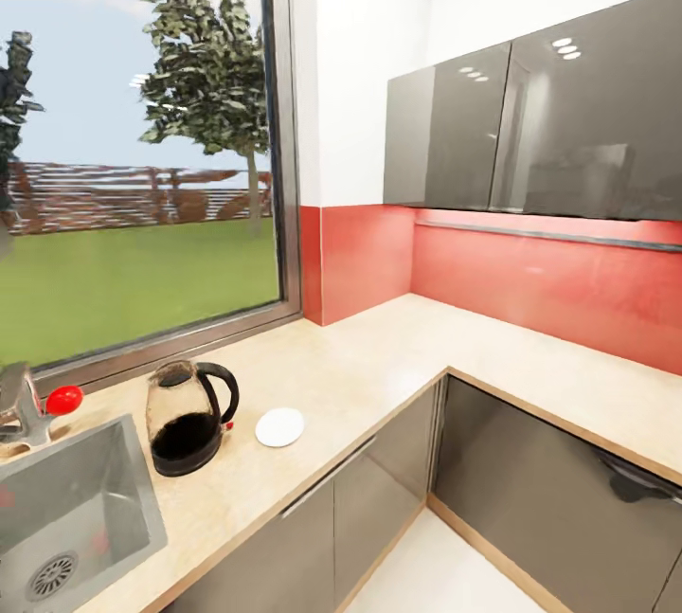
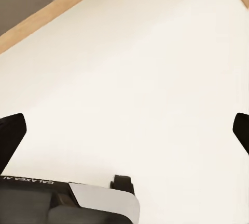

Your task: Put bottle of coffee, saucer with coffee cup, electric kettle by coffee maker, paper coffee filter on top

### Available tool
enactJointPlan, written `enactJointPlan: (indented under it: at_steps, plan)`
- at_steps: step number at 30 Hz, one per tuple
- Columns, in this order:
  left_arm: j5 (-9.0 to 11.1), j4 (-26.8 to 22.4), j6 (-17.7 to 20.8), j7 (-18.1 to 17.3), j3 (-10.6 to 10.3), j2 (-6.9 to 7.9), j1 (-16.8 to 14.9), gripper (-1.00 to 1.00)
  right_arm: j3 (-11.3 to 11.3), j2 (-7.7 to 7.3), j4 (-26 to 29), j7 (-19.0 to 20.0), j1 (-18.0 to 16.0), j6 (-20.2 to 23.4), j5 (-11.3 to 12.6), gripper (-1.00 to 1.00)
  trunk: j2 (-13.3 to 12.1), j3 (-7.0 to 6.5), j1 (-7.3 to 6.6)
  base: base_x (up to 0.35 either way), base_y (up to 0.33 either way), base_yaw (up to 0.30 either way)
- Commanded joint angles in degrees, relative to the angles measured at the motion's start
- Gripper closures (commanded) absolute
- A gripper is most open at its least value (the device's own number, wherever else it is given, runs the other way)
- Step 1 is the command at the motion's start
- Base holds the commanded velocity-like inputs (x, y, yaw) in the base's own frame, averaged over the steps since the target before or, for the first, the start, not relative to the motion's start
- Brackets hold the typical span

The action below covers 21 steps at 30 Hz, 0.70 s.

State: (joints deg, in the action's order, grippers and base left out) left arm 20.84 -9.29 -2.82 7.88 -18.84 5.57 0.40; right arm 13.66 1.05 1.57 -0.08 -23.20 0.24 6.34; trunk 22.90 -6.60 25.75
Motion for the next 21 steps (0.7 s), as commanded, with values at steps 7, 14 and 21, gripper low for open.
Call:
enactJointPlan:
  at_steps: [7,14,21]
  plan:
    - [0.5,-0.1,-0.1,0.3,-0.5,-0.01,0.0,-1.0,0.5,0.0,0.0,0.0,0.0,0.0,0.6,-1.0,0.0,0.01,0.03,0.133,-0.303,0.278]
    - [0.5,-0.1,-0.1,0.3,-0.4,-0.01,0.0,-1.0,0.5,0.08,0.0,0.0,0.0,0.0,0.6,-1.0,0.0,0.02,0.03,0.021,-0.32,0.278]
    - [0.5,-0.1,-0.1,0.3,-0.4,0.03,0.0,-1.0,0.5,0.09,0.0,0.0,0.0,0.0,0.6,-1.0,0.0,0.25,0.03,0.001,-0.324,0.275]
